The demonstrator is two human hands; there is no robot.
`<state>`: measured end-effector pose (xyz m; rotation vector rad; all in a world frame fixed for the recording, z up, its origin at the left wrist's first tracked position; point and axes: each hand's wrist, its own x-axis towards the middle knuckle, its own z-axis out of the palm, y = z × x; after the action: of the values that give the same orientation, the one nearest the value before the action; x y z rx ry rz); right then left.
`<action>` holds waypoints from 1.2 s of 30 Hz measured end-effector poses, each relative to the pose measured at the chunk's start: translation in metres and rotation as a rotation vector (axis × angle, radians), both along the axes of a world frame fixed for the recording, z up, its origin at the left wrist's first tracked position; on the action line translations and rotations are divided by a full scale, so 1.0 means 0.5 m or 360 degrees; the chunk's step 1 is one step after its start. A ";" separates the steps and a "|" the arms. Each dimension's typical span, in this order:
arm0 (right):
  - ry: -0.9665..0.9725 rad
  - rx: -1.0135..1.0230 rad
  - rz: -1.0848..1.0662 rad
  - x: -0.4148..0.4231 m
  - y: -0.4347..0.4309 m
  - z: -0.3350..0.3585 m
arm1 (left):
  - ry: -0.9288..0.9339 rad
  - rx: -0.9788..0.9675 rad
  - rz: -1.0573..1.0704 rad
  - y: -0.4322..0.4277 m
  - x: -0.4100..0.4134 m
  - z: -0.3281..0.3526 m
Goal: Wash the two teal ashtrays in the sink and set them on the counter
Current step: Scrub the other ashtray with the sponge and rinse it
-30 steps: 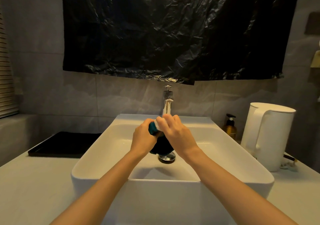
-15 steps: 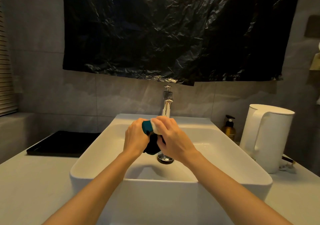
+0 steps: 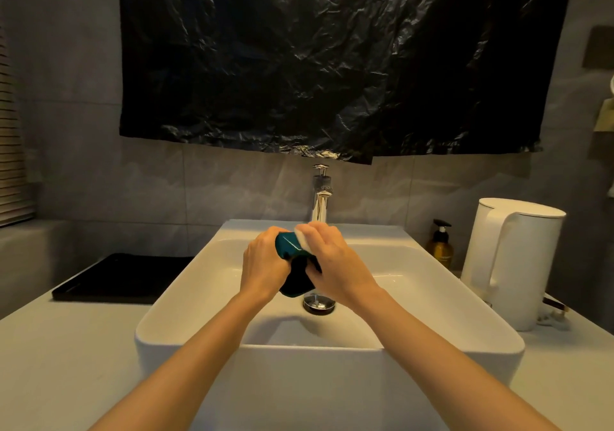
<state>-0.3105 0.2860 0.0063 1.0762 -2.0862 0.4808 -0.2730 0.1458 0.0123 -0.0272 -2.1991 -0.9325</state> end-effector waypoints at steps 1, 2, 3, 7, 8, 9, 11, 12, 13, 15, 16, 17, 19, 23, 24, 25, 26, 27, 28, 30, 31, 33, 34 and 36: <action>-0.0051 -0.0026 -0.0033 -0.002 0.009 -0.003 | 0.0007 0.0047 0.0023 -0.004 -0.001 0.001; -0.0056 -0.0020 -0.0053 0.000 0.016 -0.005 | 0.0015 0.0102 0.0043 -0.007 -0.001 0.004; -0.0018 -0.0003 -0.0050 0.005 0.019 -0.005 | 0.0018 0.0151 0.0054 -0.009 -0.001 0.005; 0.0150 0.0127 0.0056 0.024 -0.009 0.004 | 0.0000 0.0139 0.0014 -0.002 -0.001 0.003; 0.0128 0.0102 0.0072 0.020 -0.014 0.004 | -0.0007 0.0121 0.0005 0.000 0.000 0.003; 0.0067 0.0040 0.0078 0.014 -0.016 0.003 | -0.0005 0.0120 0.0001 0.000 0.001 0.002; -0.0090 -0.0091 0.0067 0.003 -0.005 -0.001 | 0.0016 0.0158 0.0008 -0.002 0.001 0.002; -0.0143 -0.0119 0.0053 0.001 0.003 -0.004 | 0.0019 0.0185 0.0016 -0.003 0.002 0.004; -0.0172 -0.0129 0.0048 0.002 0.009 -0.007 | 0.0016 0.0217 0.0023 -0.003 0.002 0.006; -0.0164 -0.0116 0.0056 0.010 0.012 -0.010 | 0.0006 0.0304 0.0031 -0.004 0.001 0.009; -0.0109 -0.0099 0.0057 0.015 0.009 -0.009 | -0.0002 0.0341 0.0032 -0.004 0.000 0.010; -0.0037 -0.0071 0.0056 0.016 0.005 -0.008 | -0.0013 0.0360 0.0028 -0.003 -0.001 0.010; 0.0038 -0.0050 0.0065 0.007 -0.001 -0.003 | -0.0037 0.0342 0.0009 0.000 -0.003 0.010; -0.0201 -0.0233 0.0044 -0.005 0.000 -0.004 | -0.0053 0.0373 0.0041 0.001 -0.005 0.009; -0.0293 -0.0271 0.0061 -0.002 0.004 -0.008 | -0.0050 0.0426 0.0064 0.000 -0.005 0.010; -0.0387 -0.0288 0.0084 0.001 0.007 -0.012 | -0.0049 0.0490 0.0083 -0.003 -0.007 0.011; -0.0466 -0.0282 0.0099 0.005 0.009 -0.014 | -0.0048 0.0551 0.0091 -0.006 -0.007 0.013; -0.0506 -0.0272 0.0101 0.007 0.008 -0.016 | -0.0050 0.0600 0.0090 -0.007 -0.007 0.014; -0.0524 -0.0288 0.0105 0.009 0.004 -0.016 | -0.0054 0.0633 0.0077 -0.009 -0.007 0.015; -0.0557 -0.0431 0.0092 0.007 -0.007 -0.016 | -0.0067 0.0682 -0.0002 -0.006 -0.007 0.016; -0.0569 -0.0533 0.0067 0.004 -0.013 -0.014 | -0.0080 0.0693 -0.0054 -0.003 -0.008 0.015; -0.0535 -0.0642 -0.0045 -0.001 -0.016 -0.010 | -0.0125 0.0655 -0.0121 0.004 -0.011 0.011; -0.0483 -0.0631 -0.0130 -0.004 -0.014 -0.009 | -0.0150 0.0605 -0.0138 0.007 -0.013 0.011; -0.0314 -0.0545 -0.0280 -0.008 -0.002 -0.005 | -0.0188 0.0436 -0.0167 0.011 -0.017 0.008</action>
<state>-0.3147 0.2849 0.0038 0.6632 -2.1418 0.8481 -0.2815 0.1512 0.0165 0.0436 -2.1741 -1.3178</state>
